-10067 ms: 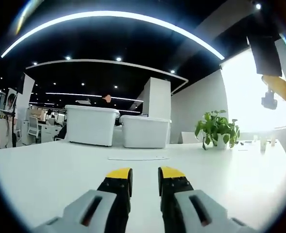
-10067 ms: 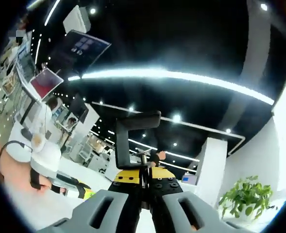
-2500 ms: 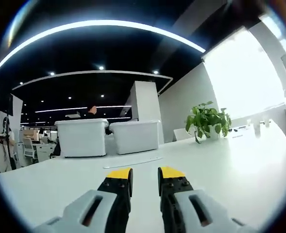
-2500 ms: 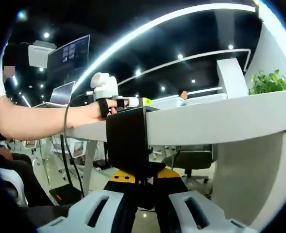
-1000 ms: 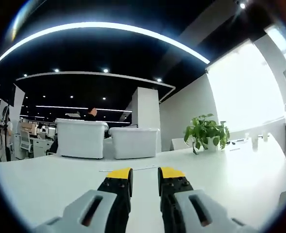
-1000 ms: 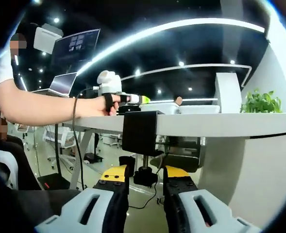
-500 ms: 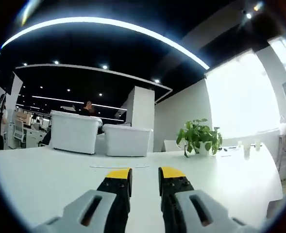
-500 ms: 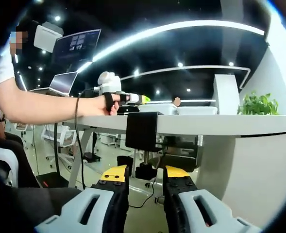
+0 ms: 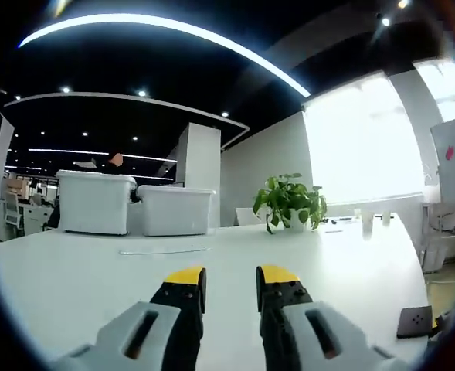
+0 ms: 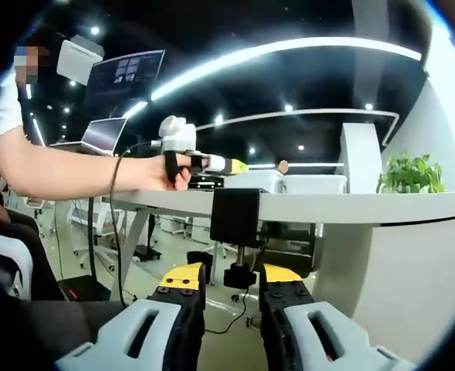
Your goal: Clamp the fixed fixture on the desktop, loosen the retaining clip, secure it to the edge of the desk, and tighten the retaining clip.
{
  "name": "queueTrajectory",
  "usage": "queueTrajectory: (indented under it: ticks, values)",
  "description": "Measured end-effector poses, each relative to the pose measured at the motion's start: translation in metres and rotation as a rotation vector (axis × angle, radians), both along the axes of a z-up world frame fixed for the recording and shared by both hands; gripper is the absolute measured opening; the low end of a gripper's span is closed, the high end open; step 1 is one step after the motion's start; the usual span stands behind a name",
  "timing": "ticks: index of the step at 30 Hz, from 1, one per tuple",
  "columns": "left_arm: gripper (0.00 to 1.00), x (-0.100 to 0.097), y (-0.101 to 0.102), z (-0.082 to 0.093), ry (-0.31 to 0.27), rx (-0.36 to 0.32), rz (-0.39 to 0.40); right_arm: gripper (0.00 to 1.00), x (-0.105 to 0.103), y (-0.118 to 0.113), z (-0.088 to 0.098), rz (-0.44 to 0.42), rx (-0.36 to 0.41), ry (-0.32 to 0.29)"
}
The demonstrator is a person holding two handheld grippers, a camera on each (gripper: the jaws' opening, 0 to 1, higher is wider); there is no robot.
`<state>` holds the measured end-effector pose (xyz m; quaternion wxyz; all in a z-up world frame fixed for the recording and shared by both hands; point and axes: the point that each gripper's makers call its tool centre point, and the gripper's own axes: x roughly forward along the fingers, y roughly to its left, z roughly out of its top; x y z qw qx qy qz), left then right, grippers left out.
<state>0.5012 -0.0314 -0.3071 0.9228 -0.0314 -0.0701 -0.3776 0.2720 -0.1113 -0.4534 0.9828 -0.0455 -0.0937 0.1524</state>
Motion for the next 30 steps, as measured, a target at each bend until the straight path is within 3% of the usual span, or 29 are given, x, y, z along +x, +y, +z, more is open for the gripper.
queueTrajectory:
  ticks: [9,14,23,30]
  values:
    - [0.27,-0.032,-0.005,0.003,-0.012,-0.016,-0.06,0.26,-0.002,-0.002,0.007,-0.003,0.018,-0.015]
    - [0.27,-0.051,-0.017,-0.004,-0.019,0.044,-0.112,0.26,-0.01,-0.005,0.012,-0.01,0.029,-0.023]
    - [0.27,-0.086,-0.028,-0.008,-0.03,0.076,-0.176,0.26,-0.012,-0.015,0.015,-0.039,0.022,-0.027]
    - [0.27,-0.102,-0.033,-0.012,-0.038,0.113,-0.207,0.26,-0.019,-0.012,0.021,-0.049,-0.018,-0.061]
